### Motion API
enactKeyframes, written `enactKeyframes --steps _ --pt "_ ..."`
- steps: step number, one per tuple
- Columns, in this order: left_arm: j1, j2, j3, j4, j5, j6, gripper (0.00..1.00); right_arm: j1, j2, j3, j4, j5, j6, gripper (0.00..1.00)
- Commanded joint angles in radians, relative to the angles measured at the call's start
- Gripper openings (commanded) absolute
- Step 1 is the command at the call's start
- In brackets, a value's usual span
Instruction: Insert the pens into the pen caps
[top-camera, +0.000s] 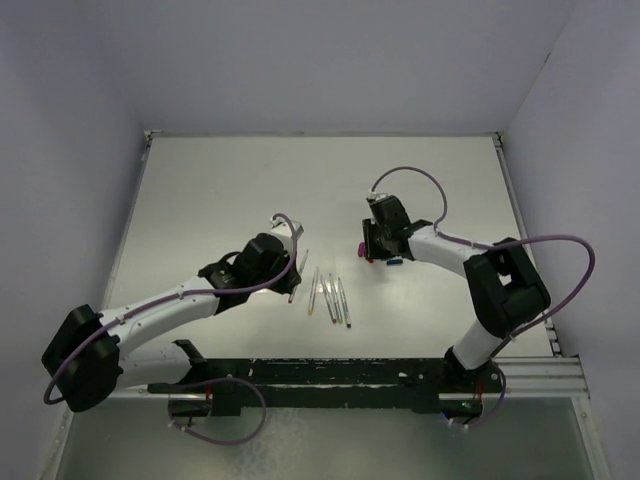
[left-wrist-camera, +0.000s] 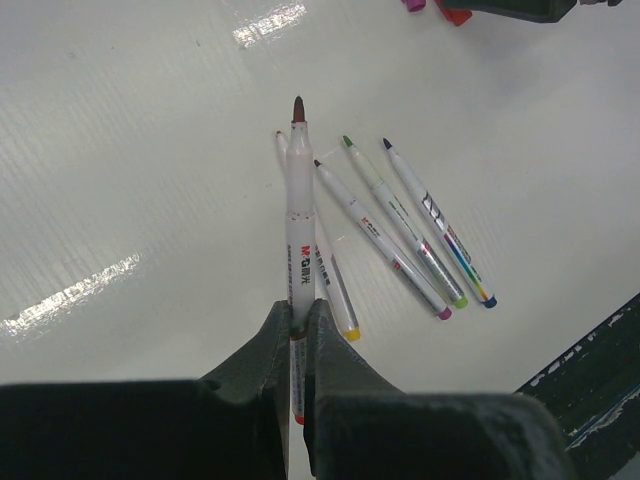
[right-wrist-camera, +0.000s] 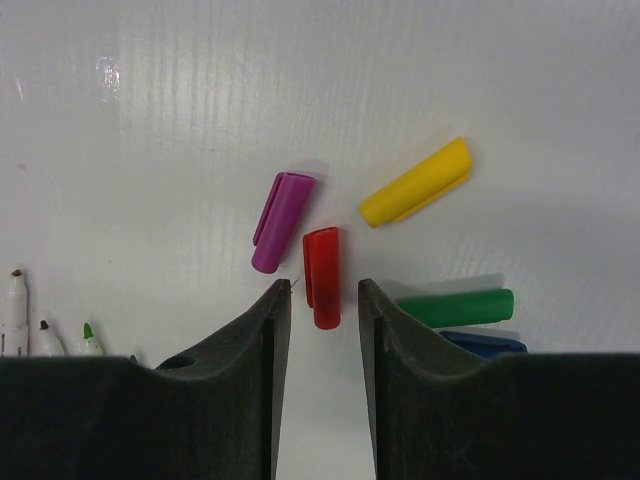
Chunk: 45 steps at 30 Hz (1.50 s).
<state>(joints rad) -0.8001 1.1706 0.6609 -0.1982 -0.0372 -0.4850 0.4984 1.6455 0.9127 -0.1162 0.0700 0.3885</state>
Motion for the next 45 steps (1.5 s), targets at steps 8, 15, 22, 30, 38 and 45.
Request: enactKeyframes --steps 8,15,22,30,38,45 --pt "-0.004 0.001 0.006 0.036 0.005 0.035 0.00 0.011 0.052 0.075 0.005 0.030 -0.007 0.36" --pt "-0.004 -0.001 0.004 0.031 0.000 0.043 0.00 0.016 0.086 0.086 -0.019 0.048 -0.007 0.36" --pt "-0.004 -0.001 0.005 0.026 -0.013 0.050 0.00 0.027 0.089 0.122 -0.062 0.070 -0.011 0.35" --pt "-0.002 -0.001 0.002 0.024 -0.022 0.051 0.00 0.044 0.094 0.121 -0.112 0.085 -0.014 0.35" --pt "-0.002 -0.012 -0.008 0.023 -0.026 0.048 0.00 0.053 0.116 0.109 -0.112 0.112 -0.019 0.34" --pt "-0.002 -0.012 -0.007 0.022 -0.031 0.049 0.00 0.059 0.134 0.120 -0.131 0.110 -0.019 0.23"
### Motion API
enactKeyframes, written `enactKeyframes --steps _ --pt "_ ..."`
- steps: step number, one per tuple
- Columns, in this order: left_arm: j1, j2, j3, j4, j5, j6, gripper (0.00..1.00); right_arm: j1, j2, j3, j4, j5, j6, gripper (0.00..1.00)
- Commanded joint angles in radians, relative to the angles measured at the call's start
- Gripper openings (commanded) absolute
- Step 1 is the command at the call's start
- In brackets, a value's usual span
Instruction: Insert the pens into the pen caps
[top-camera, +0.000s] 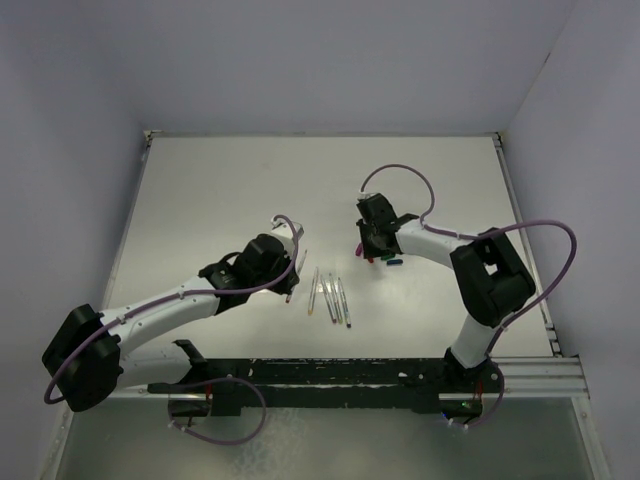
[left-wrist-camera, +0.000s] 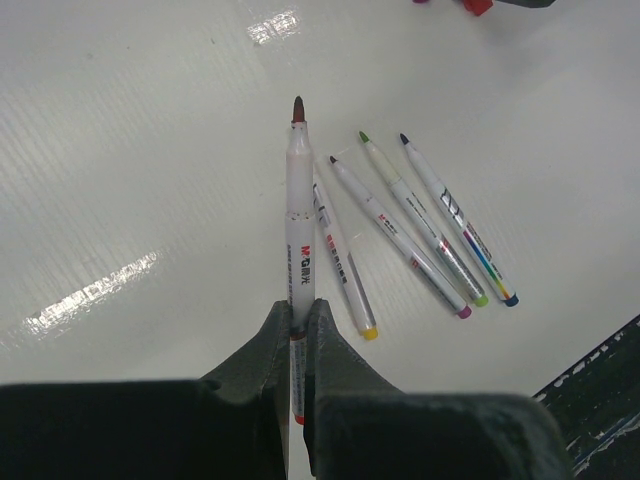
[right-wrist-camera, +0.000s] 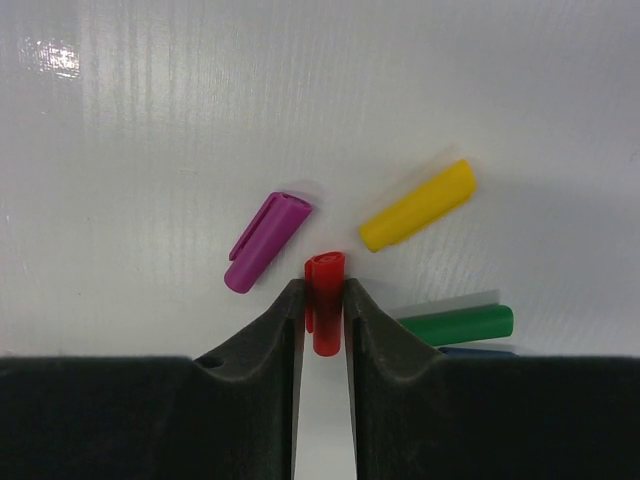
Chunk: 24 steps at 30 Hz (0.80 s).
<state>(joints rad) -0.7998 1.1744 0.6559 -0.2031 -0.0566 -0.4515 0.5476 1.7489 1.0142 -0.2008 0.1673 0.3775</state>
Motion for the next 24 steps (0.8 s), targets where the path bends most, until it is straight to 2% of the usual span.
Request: enactKeyframes --steps 1,5,12,19,24 --pt "-0.003 -0.017 -0.003 0.027 -0.014 0.016 0.00 0.012 0.035 0.018 -0.050 0.010 -0.011 0.20" --pt "-0.003 -0.022 -0.008 0.022 -0.019 0.014 0.00 0.017 0.057 0.024 -0.066 0.000 -0.020 0.00" --pt "-0.003 -0.024 -0.007 0.020 -0.020 0.015 0.00 0.019 0.041 0.038 -0.084 -0.018 -0.025 0.00" --pt "-0.003 -0.032 0.009 0.042 0.007 0.056 0.00 0.020 -0.107 0.100 -0.128 0.067 -0.005 0.00" --pt "-0.003 -0.046 0.043 0.063 0.016 0.085 0.00 0.020 -0.237 0.147 -0.107 0.067 -0.003 0.00"
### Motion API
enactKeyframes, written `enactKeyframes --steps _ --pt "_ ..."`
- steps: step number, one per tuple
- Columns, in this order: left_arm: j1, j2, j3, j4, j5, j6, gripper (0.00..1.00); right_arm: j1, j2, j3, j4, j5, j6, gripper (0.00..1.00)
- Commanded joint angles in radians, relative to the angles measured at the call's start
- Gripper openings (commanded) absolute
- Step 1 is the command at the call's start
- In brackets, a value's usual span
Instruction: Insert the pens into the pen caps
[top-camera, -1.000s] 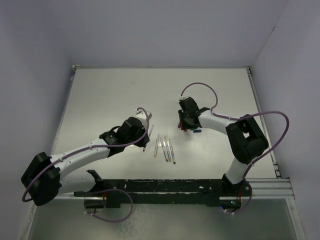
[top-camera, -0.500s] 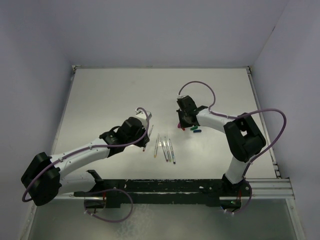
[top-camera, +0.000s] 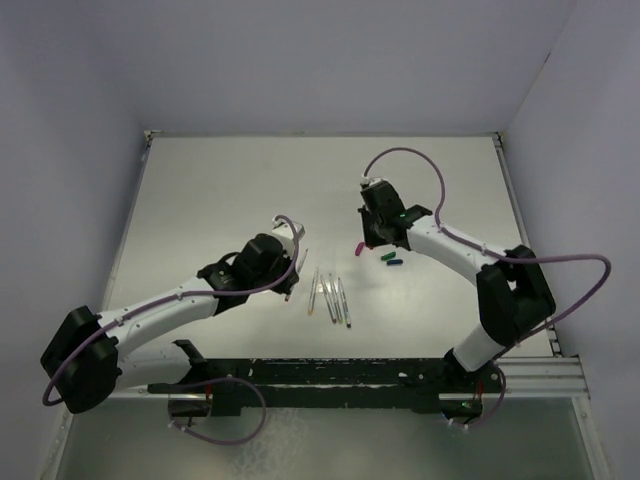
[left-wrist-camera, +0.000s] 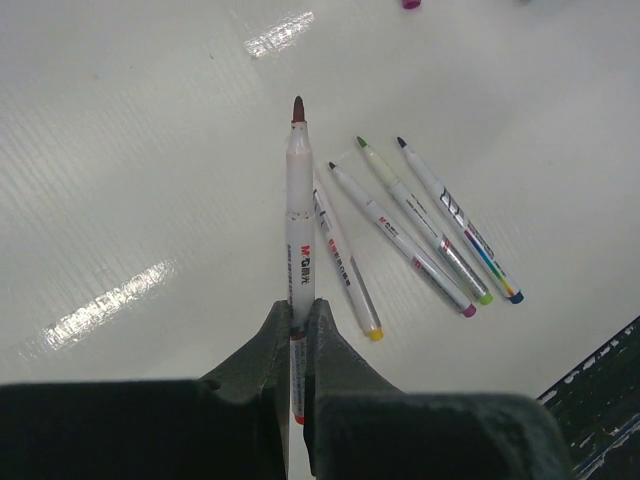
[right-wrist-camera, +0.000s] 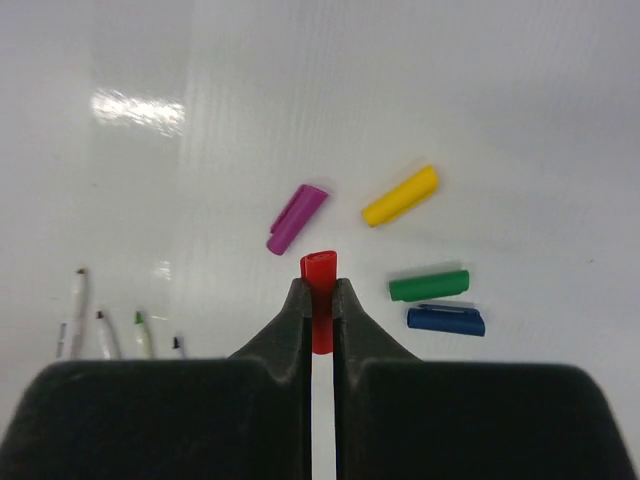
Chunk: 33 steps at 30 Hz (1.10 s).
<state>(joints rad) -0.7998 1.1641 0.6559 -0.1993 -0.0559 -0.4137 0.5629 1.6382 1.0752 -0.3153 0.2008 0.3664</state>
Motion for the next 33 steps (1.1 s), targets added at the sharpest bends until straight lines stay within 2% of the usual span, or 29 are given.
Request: enactKeyframes --steps 1,6,12,22,33 --pt "-0.002 -0.038 0.055 0.066 0.022 0.053 0.00 0.005 -0.148 0.095 0.020 0.026 0.006 0.00" --pt "-0.002 -0.037 0.116 0.120 0.058 0.074 0.00 0.005 -0.248 0.086 0.154 -0.040 0.029 0.00" --pt "-0.003 -0.022 0.156 0.251 0.130 0.065 0.00 0.002 -0.386 -0.031 0.479 -0.095 0.048 0.00" --pt "-0.003 0.023 0.242 0.391 0.195 0.006 0.00 0.003 -0.448 -0.096 0.851 -0.182 0.102 0.00" --pt "-0.003 0.037 0.244 0.488 0.178 -0.042 0.00 0.003 -0.494 -0.228 1.062 -0.221 0.212 0.00"
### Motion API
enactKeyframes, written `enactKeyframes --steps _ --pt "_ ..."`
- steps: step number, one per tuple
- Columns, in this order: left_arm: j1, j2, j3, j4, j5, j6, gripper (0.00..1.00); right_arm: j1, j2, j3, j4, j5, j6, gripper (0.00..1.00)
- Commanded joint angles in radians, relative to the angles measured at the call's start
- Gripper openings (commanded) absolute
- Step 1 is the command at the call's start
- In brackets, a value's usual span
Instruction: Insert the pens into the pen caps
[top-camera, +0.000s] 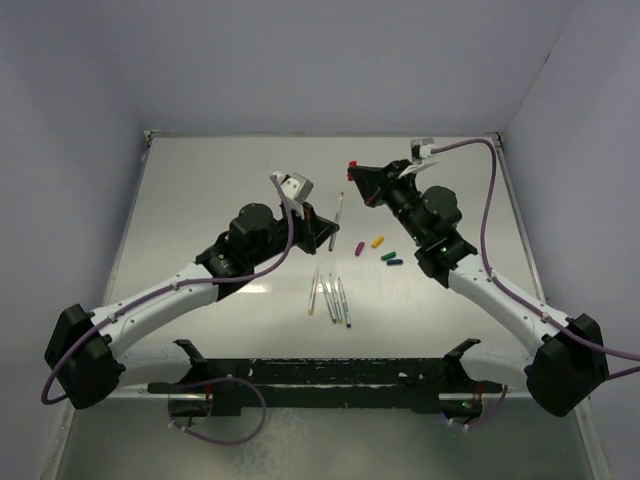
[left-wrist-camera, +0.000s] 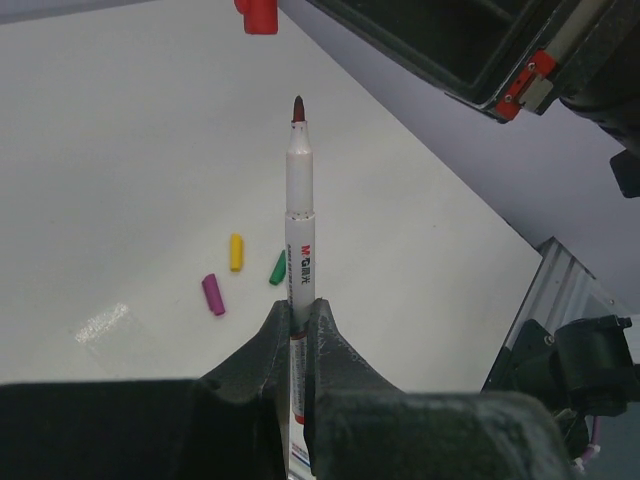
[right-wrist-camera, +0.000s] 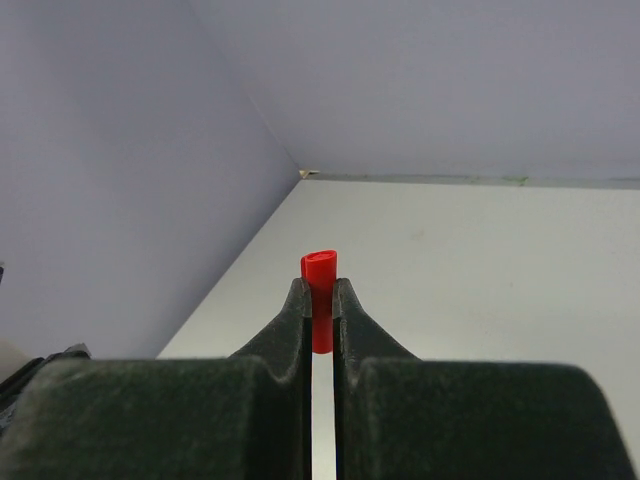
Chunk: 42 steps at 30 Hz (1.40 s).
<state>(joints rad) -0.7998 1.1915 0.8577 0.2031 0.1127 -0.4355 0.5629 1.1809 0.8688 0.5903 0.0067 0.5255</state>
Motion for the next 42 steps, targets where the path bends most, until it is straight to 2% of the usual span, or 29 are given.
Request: enactKeyframes --steps 1,13,42 --pt "-0.003 0.011 0.044 0.089 0.010 -0.021 0.00 0.003 -0.039 -0.028 0.166 -0.030 0.060 0.00" --pt "-0.001 0.017 0.043 0.106 -0.003 -0.029 0.00 0.003 -0.042 -0.044 0.201 -0.089 0.117 0.00" --pt "0.001 0.033 0.066 0.109 -0.018 -0.016 0.00 0.003 -0.034 -0.068 0.195 -0.131 0.115 0.00"
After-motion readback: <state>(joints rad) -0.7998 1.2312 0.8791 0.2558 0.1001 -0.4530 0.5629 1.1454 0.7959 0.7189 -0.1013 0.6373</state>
